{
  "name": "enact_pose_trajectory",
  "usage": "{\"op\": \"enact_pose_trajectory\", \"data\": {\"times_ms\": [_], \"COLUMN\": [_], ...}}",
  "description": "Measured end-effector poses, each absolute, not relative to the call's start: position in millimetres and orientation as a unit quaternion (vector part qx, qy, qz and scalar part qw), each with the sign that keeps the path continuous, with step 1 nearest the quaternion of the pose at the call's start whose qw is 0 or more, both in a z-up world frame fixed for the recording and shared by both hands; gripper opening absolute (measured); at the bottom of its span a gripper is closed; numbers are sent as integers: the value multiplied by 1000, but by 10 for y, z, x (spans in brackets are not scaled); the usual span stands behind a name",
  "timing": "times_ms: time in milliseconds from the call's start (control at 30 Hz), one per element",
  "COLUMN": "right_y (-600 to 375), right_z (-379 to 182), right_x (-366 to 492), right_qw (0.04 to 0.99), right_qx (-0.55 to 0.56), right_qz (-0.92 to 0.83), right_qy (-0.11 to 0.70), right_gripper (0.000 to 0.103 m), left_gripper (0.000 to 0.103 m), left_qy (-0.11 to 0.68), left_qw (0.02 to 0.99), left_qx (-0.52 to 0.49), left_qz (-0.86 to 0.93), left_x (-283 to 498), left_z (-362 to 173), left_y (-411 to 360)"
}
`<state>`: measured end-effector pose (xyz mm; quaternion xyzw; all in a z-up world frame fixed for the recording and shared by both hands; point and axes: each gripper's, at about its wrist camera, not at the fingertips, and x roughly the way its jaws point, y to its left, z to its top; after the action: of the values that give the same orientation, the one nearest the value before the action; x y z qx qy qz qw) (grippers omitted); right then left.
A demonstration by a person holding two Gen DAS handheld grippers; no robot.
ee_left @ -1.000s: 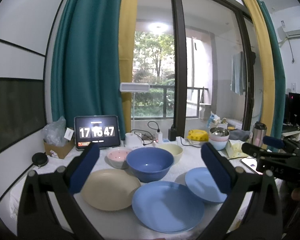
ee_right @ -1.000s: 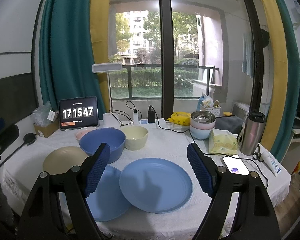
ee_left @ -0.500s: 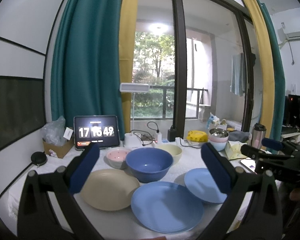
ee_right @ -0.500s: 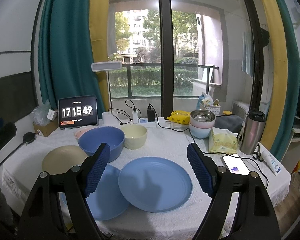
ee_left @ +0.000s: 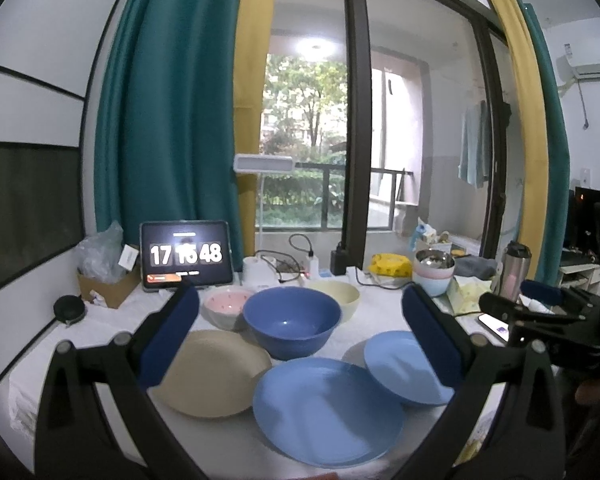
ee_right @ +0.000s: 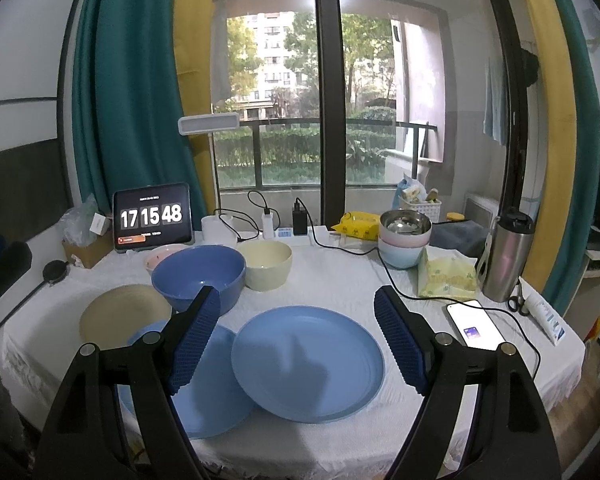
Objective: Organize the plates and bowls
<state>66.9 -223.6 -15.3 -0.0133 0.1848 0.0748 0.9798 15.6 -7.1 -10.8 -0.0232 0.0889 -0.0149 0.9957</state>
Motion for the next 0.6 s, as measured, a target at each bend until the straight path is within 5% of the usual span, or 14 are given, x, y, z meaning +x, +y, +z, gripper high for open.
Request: {"op": "enact_pose_trajectory", "data": {"times_ms": [600], "right_y": [-2641], "right_z": [-603], "right_x": [1104], "right_qw": [967], "right_qx": [22], "right_qz": [45], "right_qy": [249], "right_gripper": [83], "left_gripper": [101], "left_qy": [173], "left_qw": [984], "left_qx": [9], "left_qz": [-42], "left_x": [833], "left_z": [-492], "left_y": [-587]}}
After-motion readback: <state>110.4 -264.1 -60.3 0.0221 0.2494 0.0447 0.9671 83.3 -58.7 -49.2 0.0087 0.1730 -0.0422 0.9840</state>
